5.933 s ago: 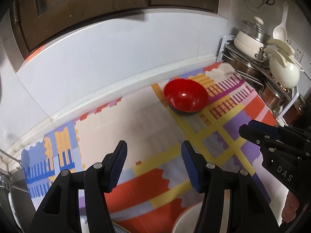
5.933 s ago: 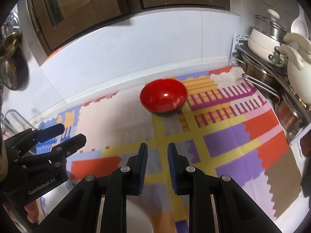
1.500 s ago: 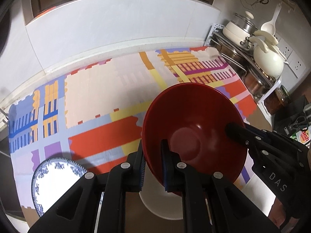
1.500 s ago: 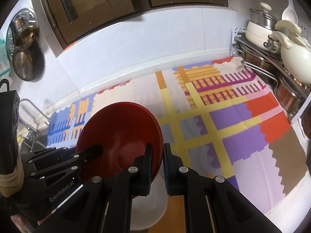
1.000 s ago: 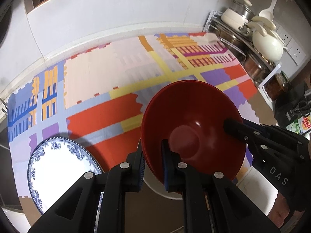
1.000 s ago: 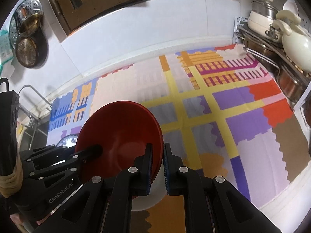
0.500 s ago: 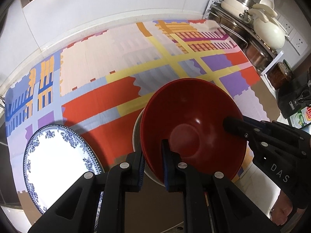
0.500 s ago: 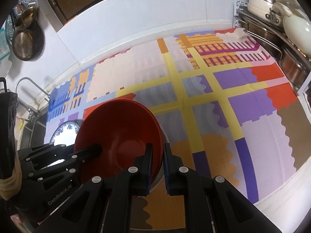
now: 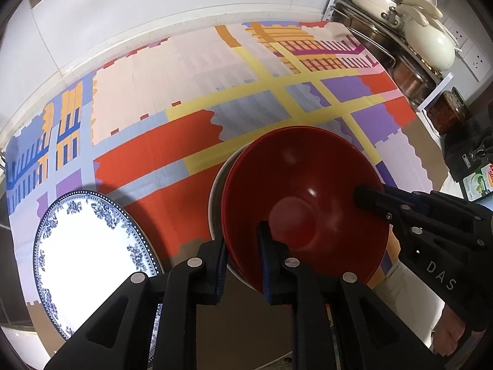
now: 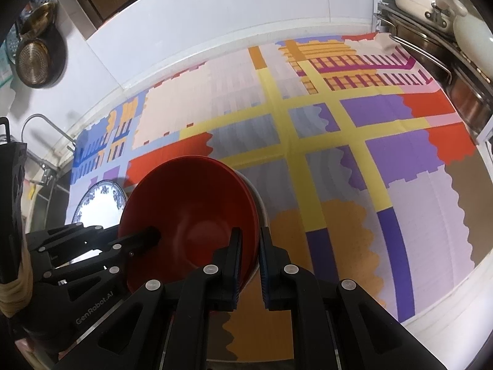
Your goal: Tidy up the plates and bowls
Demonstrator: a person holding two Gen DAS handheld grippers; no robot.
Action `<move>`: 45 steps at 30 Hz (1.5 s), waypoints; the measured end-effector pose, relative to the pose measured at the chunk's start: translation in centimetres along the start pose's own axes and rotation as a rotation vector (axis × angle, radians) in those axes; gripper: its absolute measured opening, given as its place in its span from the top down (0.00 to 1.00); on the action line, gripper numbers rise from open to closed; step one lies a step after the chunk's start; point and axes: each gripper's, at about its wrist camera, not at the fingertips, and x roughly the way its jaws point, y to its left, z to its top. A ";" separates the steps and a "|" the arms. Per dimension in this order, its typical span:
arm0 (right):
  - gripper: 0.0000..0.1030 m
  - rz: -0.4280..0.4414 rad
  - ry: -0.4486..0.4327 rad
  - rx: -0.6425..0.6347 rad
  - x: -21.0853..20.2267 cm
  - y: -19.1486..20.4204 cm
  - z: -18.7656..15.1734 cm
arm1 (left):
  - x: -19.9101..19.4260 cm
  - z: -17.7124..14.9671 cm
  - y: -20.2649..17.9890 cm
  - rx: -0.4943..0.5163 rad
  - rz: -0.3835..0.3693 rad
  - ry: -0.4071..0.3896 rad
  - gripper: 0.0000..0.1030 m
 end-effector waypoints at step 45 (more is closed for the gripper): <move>0.63 -0.029 -0.040 0.021 -0.5 -0.1 0.4 | -0.8 -0.1 1.2 -0.019 0.023 -0.006 0.46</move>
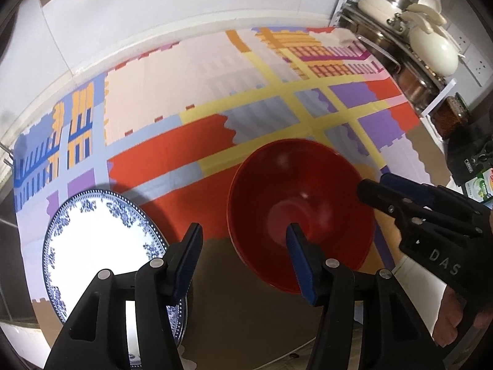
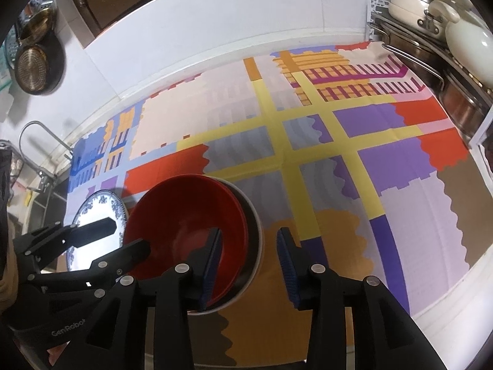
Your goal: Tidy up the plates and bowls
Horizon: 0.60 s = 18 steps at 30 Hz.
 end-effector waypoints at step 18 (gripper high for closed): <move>0.63 0.024 0.107 0.030 3.0 -0.5 -0.9 | 3.2 0.4 0.7 -0.059 0.010 0.053 0.49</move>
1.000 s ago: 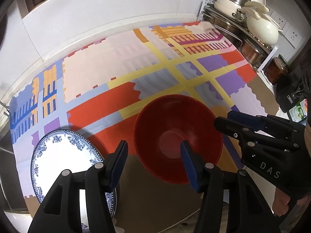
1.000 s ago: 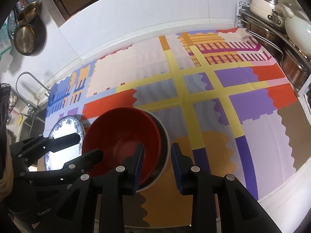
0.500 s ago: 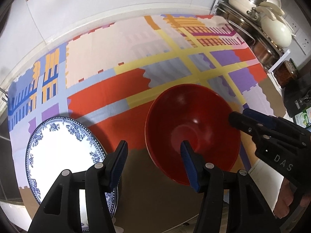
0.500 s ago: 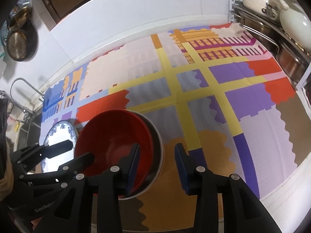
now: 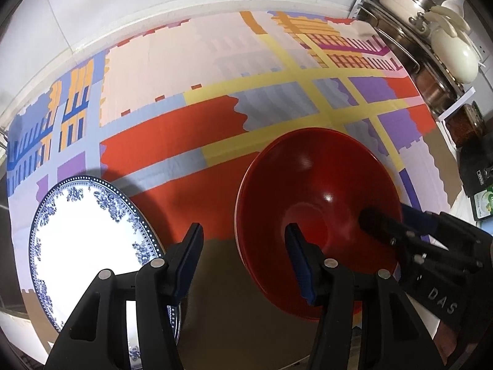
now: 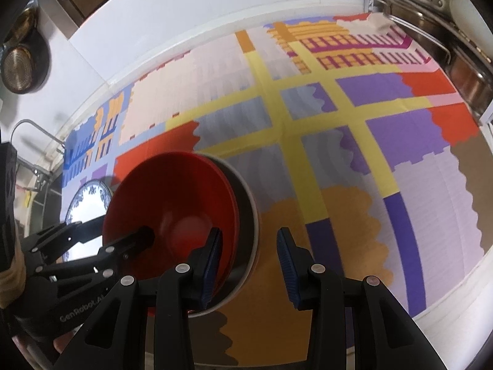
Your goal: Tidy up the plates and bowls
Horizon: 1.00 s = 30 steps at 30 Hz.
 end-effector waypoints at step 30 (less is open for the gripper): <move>0.76 0.025 0.030 -0.001 0.3 0.0 0.1 | 1.7 -0.3 -0.5 -0.105 -0.044 0.067 0.69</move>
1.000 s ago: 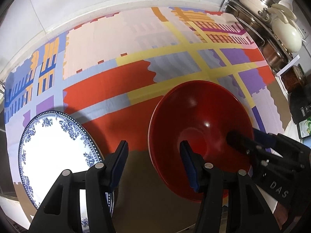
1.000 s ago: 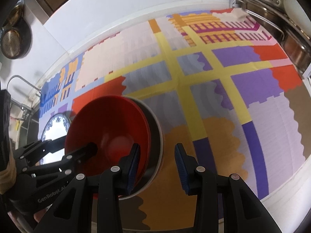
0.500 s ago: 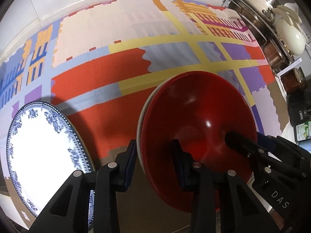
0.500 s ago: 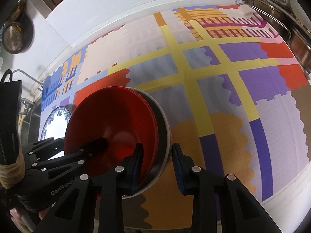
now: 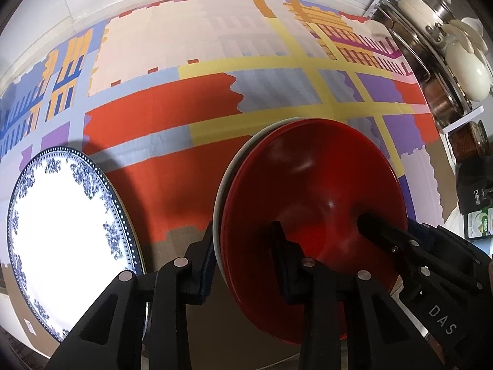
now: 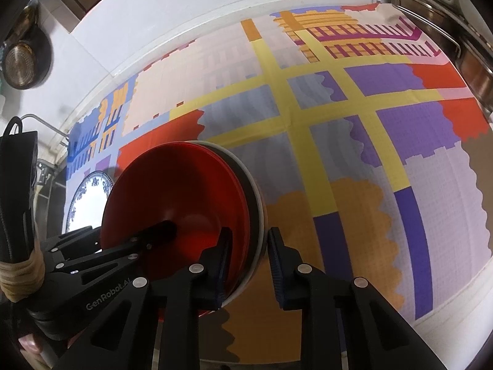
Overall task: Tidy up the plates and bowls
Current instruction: 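Carry the nested bowl stack with the left gripper onto the blue-and-white plates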
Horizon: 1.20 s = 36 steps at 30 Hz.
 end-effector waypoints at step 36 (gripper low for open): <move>0.76 0.042 -0.062 -0.105 -2.3 13.4 -1.8 | -9.4 -5.0 12.8 -0.097 0.009 -0.142 0.69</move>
